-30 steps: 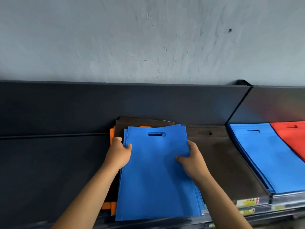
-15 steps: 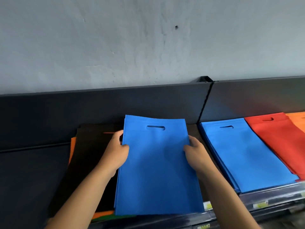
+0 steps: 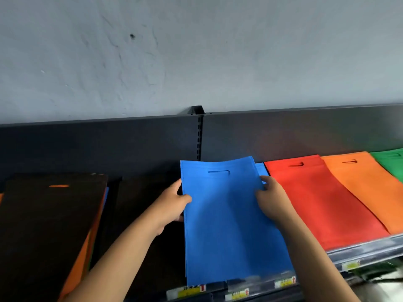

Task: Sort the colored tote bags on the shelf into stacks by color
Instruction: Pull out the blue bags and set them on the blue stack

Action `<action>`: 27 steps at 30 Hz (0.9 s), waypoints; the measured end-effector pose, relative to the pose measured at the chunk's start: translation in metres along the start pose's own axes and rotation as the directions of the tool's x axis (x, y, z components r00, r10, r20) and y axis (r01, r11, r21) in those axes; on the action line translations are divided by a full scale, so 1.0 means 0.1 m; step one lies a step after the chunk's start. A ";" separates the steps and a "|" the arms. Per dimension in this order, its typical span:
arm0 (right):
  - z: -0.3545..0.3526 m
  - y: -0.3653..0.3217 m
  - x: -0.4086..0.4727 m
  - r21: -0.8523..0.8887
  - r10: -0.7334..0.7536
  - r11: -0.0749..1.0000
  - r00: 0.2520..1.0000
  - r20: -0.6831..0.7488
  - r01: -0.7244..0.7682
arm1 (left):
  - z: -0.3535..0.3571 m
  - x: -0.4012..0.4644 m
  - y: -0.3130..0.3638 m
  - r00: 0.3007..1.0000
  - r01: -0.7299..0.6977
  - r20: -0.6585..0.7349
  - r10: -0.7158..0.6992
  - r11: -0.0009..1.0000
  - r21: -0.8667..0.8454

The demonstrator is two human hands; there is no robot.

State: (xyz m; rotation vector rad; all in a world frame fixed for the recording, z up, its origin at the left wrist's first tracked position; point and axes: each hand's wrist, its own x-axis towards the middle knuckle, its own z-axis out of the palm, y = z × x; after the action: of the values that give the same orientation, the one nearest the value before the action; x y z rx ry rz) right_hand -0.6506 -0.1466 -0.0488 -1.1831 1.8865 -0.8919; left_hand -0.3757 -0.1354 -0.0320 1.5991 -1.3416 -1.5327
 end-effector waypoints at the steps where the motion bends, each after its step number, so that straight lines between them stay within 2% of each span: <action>1: -0.09 0.05 0.08 -0.050 -0.013 0.999 1.000 -0.015 0.012 | 0.12 0.05 0.03 1.000 0.018 0.010 -0.018 1.000 -0.011; 3: -0.22 0.14 0.22 -0.138 -0.028 0.990 0.999 -0.026 0.024 | 0.32 0.15 0.04 0.999 0.036 0.022 -0.036 0.999 0.008; 5: -0.32 0.22 0.35 -0.209 -0.025 0.978 0.999 -0.033 0.018 | 0.46 0.28 0.04 0.999 0.048 0.009 -0.049 0.994 0.097; 9: -0.38 0.36 0.53 -0.290 -0.006 0.957 1.000 -0.025 -0.002 | 0.61 0.47 -0.07 0.996 0.093 -0.033 -0.088 0.973 0.211; 14: -0.40 0.55 0.68 -0.337 0.021 0.941 0.999 -0.031 -0.030 | 0.72 0.56 -0.07 0.991 0.089 -0.115 -0.064 0.968 0.236; 21: -0.33 0.64 0.76 -0.326 0.016 0.945 0.998 -0.052 -0.033 | 0.71 0.56 0.00 0.991 0.024 -0.136 0.009 0.971 0.239; 25: -0.22 0.57 0.73 -0.467 -0.116 0.884 0.981 -0.156 0.030 | 0.55 0.51 -0.08 0.993 0.002 -0.119 0.027 0.973 0.232; 27: -0.12 0.48 0.70 -0.458 -0.175 0.886 0.968 -0.178 0.076 | 0.40 0.44 -0.10 0.990 -0.022 -0.131 0.055 0.970 0.241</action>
State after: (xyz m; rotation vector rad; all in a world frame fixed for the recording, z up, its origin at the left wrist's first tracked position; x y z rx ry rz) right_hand -0.7031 -0.1928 -0.0977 -1.5492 2.2961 -0.6891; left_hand -0.4176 -0.1619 -0.0672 1.7769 -1.5163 -1.2513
